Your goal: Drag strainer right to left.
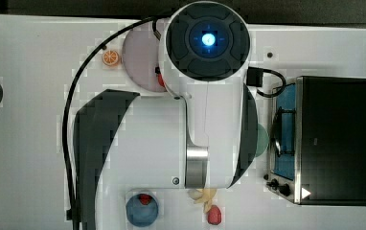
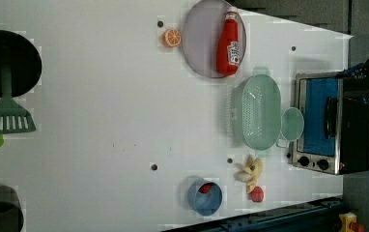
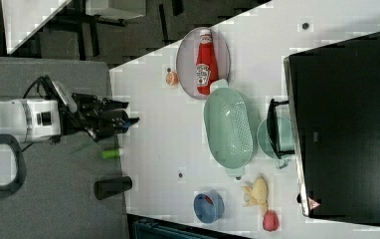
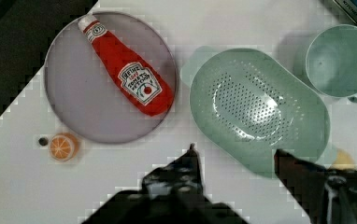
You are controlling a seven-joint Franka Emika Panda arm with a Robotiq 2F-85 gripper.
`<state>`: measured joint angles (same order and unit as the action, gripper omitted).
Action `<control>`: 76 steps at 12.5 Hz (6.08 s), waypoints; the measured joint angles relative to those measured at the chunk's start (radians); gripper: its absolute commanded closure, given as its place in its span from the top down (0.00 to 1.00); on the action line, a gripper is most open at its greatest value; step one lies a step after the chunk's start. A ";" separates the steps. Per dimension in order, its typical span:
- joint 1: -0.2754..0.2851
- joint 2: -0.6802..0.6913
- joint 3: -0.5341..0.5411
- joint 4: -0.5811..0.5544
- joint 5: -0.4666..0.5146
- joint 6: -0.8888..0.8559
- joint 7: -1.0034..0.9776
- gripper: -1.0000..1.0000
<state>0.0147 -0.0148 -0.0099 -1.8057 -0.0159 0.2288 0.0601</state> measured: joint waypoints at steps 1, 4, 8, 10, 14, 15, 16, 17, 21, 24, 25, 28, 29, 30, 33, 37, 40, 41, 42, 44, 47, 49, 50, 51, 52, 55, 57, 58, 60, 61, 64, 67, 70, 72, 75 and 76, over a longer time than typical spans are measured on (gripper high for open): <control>0.001 -0.103 -0.009 -0.121 -0.033 -0.069 0.000 0.79; -0.031 -0.426 -0.055 -0.353 -0.054 -0.160 0.013 1.00; -0.045 -0.565 -0.067 -0.390 -0.048 -0.076 0.029 1.00; -0.048 -0.501 -0.047 -0.456 -0.056 0.101 0.045 1.00; -0.009 -0.258 -0.063 -0.659 -0.029 0.387 0.151 1.00; -0.019 -0.192 -0.046 -0.694 -0.028 0.426 0.215 1.00; -0.031 -0.120 -0.020 -0.704 -0.046 0.462 0.272 1.00; -0.024 -0.049 -0.010 -0.702 -0.048 0.523 0.327 1.00; -0.008 0.144 0.018 -0.665 -0.051 0.736 0.497 1.00; -0.010 0.230 0.041 -0.667 -0.042 0.944 0.594 1.00; -0.006 0.261 0.039 -0.675 -0.026 0.984 0.604 1.00; 0.006 0.362 0.015 -0.677 -0.026 1.056 0.619 1.00; 0.004 0.386 0.017 -0.679 -0.032 1.061 0.627 1.00; 0.001 0.403 0.023 -0.683 -0.038 1.065 0.655 1.00; 0.017 0.413 0.023 -0.677 -0.046 1.062 0.715 1.00; 0.069 0.380 0.032 -0.665 -0.009 1.059 0.752 1.00; 0.129 0.380 0.038 -0.647 -0.023 1.050 0.765 1.00; 0.149 0.387 0.041 -0.646 -0.032 1.048 0.775 1.00; 0.164 0.405 0.045 -0.628 -0.028 1.045 0.799 1.00; 0.180 0.426 0.064 -0.589 -0.027 1.016 0.832 1.00; 0.226 0.449 0.059 -0.542 0.053 0.959 0.903 1.00; 0.251 0.455 0.061 -0.542 0.079 0.945 0.938 1.00; 0.268 0.456 0.058 -0.538 0.079 0.937 0.957 1.00; 0.287 0.460 0.055 -0.526 0.069 0.923 0.977 1.00; 0.309 0.467 0.051 -0.521 0.080 0.925 0.996 1.00; 0.360 0.495 0.068 -0.479 0.129 0.929 1.015 1.00; 0.382 0.518 0.083 -0.448 0.128 0.912 1.020 1.00; 0.397 0.523 0.083 -0.431 0.126 0.892 1.020 1.00; 0.438 0.524 0.066 -0.401 0.131 0.878 1.042 1.00; 0.453 0.528 0.063 -0.380 0.127 0.853 1.071 1.00; 0.482 0.569 0.074 -0.331 0.123 0.848 1.146 1.00; 0.531 0.603 0.053 -0.284 0.121 0.825 1.194 1.00; 0.546 0.676 0.094 -0.164 0.117 0.823 1.244 1.00; 0.593 0.688 0.078 -0.129 0.132 0.802 1.273 1.00; 0.611 0.694 0.102 -0.110 0.189 0.799 1.287 1.00; 0.614 0.698 0.109 -0.098 0.198 0.800 1.290 1.00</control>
<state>0.6289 0.6836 0.0991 -1.9033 0.1825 1.0283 1.3496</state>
